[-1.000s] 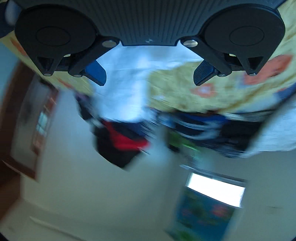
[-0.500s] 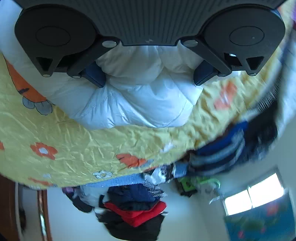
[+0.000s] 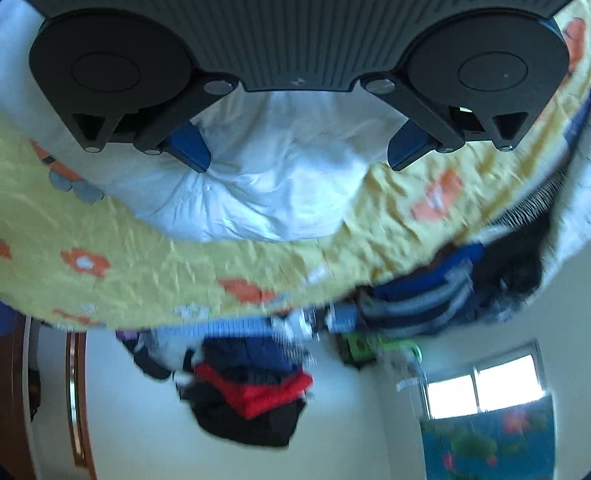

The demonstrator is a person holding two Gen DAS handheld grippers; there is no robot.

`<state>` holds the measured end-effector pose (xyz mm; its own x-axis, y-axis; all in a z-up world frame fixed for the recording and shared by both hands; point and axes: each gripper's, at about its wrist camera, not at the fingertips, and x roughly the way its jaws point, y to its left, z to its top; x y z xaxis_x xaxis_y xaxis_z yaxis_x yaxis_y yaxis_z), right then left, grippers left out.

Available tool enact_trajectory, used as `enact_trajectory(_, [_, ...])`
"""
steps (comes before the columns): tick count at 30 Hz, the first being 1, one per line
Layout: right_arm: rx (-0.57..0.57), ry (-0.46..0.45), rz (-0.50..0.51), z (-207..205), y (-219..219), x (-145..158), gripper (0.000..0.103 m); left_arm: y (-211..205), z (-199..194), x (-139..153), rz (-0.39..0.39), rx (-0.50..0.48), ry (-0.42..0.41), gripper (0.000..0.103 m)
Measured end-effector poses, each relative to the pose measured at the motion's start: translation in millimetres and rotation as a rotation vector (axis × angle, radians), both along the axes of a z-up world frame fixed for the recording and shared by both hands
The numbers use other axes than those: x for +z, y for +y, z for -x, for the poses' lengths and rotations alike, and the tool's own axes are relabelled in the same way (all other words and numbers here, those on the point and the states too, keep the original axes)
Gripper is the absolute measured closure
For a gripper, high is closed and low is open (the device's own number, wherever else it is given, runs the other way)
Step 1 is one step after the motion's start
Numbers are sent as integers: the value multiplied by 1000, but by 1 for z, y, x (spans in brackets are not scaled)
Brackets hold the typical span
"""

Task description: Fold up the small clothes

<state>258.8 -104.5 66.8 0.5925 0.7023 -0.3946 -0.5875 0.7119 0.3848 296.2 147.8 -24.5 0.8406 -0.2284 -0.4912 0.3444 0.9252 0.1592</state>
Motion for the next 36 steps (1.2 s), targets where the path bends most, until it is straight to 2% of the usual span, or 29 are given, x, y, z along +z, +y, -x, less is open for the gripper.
enact_trajectory(1, [-43, 24, 48, -24, -2, -7, 32, 8, 7, 7, 23, 4, -14, 0])
enact_trajectory(3, [-58, 84, 77, -59, 1, -24, 33, 35, 19, 22, 113, 50, -34, 0])
enact_trajectory(5, [-73, 148, 62, -91, 4, -40, 33, 73, 26, 32, 215, 170, -40, 0])
enact_trajectory(7, [-103, 208, 59, -116, 12, -59, 34, 114, 21, 28, 330, 333, 33, 0])
enact_trajectory(9, [-78, 280, 102, -133, 38, -82, 33, 139, 13, 11, 425, 374, 163, 0])
enact_trajectory(10, [-58, 290, 144, -135, 55, -91, 32, 143, 9, 2, 436, 372, 227, 0])
enact_trajectory(12, [5, 252, 240, -128, 91, -102, 31, 138, 12, -8, 424, 342, 273, 0])
enact_trajectory(14, [55, 195, 328, -120, 120, -105, 30, 135, 17, -11, 441, 301, 278, 0])
enact_trajectory(16, [91, 132, 418, -110, 144, -106, 30, 140, 20, -5, 506, 263, 269, 0])
enact_trajectory(19, [118, 24, 585, -93, 182, -116, 30, 154, 30, 11, 639, 205, 205, 0])
enact_trajectory(21, [140, -27, 622, -81, 201, -121, 30, 153, 36, 23, 673, 144, 143, 0])
enact_trajectory(23, [152, -50, 630, -79, 208, -125, 30, 146, 41, 29, 658, 111, 94, 0])
enact_trajectory(24, [151, -50, 615, -80, 207, -129, 30, 141, 40, 27, 627, 103, 91, 0])
enact_trajectory(25, [150, -41, 592, -82, 202, -130, 29, 134, 37, 21, 559, 125, 89, 0])
enact_trajectory(28, [139, -3, 463, -87, 174, -127, 28, 123, 28, -5, 321, 356, 29, 0])
enact_trajectory(31, [71, 12, 263, -86, 128, -111, 27, 121, 29, -11, 190, 562, -14, 0])
enact_trajectory(33, [14, 9, 149, -81, 99, -101, 25, 117, 34, -7, 178, 572, -15, 0])
enact_trajectory(36, [-4, 41, 76, -77, 71, -92, 23, 111, 26, -5, 335, 391, 84, 0])
